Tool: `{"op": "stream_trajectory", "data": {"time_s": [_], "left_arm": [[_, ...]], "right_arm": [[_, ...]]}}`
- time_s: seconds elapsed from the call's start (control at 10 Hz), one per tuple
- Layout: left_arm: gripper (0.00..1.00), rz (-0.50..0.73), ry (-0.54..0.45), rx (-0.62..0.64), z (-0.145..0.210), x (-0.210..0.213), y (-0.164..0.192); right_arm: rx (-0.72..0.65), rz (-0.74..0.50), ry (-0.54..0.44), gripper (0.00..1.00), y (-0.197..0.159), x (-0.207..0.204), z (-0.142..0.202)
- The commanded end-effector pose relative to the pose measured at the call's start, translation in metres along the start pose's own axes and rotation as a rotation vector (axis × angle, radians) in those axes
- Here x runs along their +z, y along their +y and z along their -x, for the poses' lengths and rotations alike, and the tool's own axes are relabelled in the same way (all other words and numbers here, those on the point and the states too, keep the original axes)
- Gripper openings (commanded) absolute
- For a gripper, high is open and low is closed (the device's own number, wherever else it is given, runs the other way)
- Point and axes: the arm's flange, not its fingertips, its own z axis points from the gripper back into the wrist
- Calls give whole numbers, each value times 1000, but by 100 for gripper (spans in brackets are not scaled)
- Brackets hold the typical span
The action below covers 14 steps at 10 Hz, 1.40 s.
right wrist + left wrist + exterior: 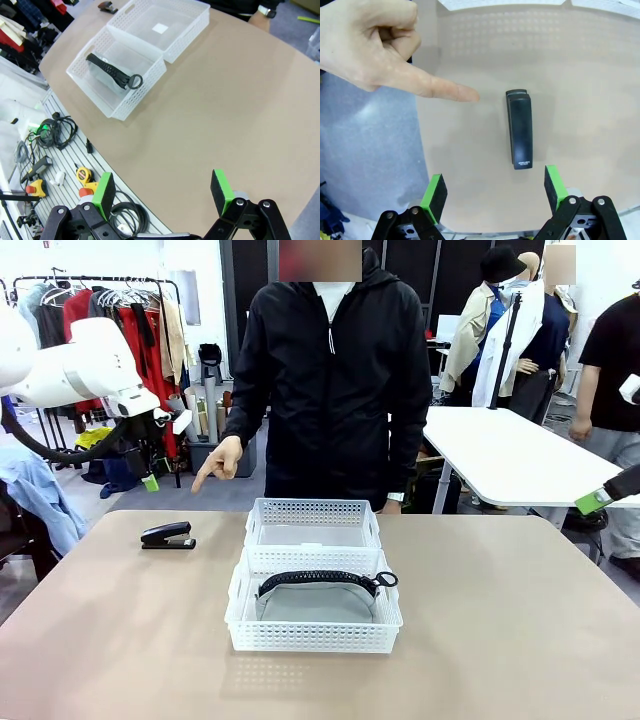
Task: Distribute items into two baskets.
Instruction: Pick up the Stapler that the person points to.
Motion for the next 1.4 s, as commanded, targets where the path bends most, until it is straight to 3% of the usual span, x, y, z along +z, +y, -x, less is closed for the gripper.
{"op": "stream_trajectory", "data": {"time_s": [0.0,0.6,1.3], "left_arm": [[100,-11,17,-44,4,-14,1],[100,37,-12,-70,8,-56,-31],[100,48,-16,-93,9,-95,-41]], "right_arm": [[11,-4,-1,100,-1,1,0],[11,-4,-1,100,-1,1,0],[11,-4,-1,100,-1,1,0]]}}
